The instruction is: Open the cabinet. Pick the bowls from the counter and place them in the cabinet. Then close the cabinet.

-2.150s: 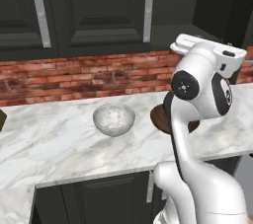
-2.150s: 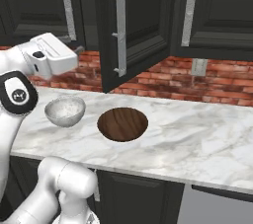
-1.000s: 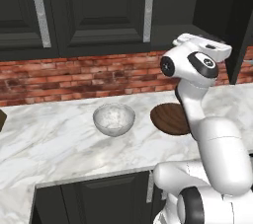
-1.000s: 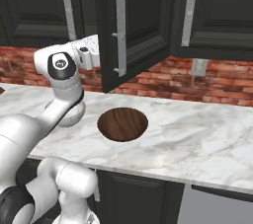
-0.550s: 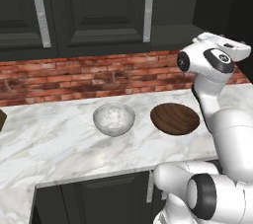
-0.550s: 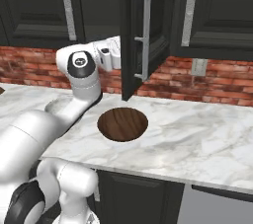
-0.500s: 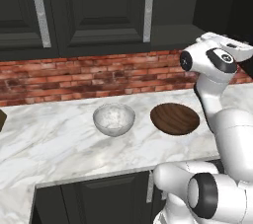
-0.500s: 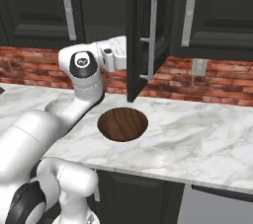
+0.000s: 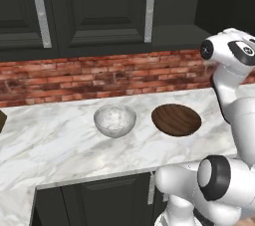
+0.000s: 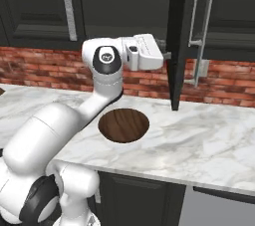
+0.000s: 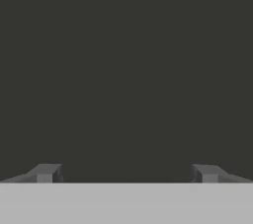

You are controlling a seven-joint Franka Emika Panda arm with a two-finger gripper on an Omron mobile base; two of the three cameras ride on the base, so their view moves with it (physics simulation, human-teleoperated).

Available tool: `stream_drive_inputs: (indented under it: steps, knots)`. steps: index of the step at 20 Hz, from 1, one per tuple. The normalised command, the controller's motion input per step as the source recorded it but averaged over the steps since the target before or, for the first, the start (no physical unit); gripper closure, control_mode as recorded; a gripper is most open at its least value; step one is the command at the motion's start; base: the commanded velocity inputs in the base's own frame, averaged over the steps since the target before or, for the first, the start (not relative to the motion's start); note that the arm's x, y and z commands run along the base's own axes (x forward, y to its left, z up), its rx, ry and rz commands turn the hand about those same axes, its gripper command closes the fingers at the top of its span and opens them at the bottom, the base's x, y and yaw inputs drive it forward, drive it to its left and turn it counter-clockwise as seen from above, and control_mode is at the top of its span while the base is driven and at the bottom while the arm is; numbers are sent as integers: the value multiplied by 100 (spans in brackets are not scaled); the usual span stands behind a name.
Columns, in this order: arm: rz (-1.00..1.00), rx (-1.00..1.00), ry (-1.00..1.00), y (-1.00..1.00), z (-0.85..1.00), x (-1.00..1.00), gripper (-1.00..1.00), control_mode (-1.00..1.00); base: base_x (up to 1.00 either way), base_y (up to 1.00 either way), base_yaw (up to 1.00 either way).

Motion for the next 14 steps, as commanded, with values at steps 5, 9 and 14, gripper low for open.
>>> stream_drive_inputs:
  steps: [5,9,14]
  knots:
    - [3,2,2,-33,0,1,-100,-100,0,0,0]
    - [7,-3,-2,14,0,-36,-100,-100,0,0,0]
    - [36,-15,0,78,24,-54,-100,-100,0,0,0]
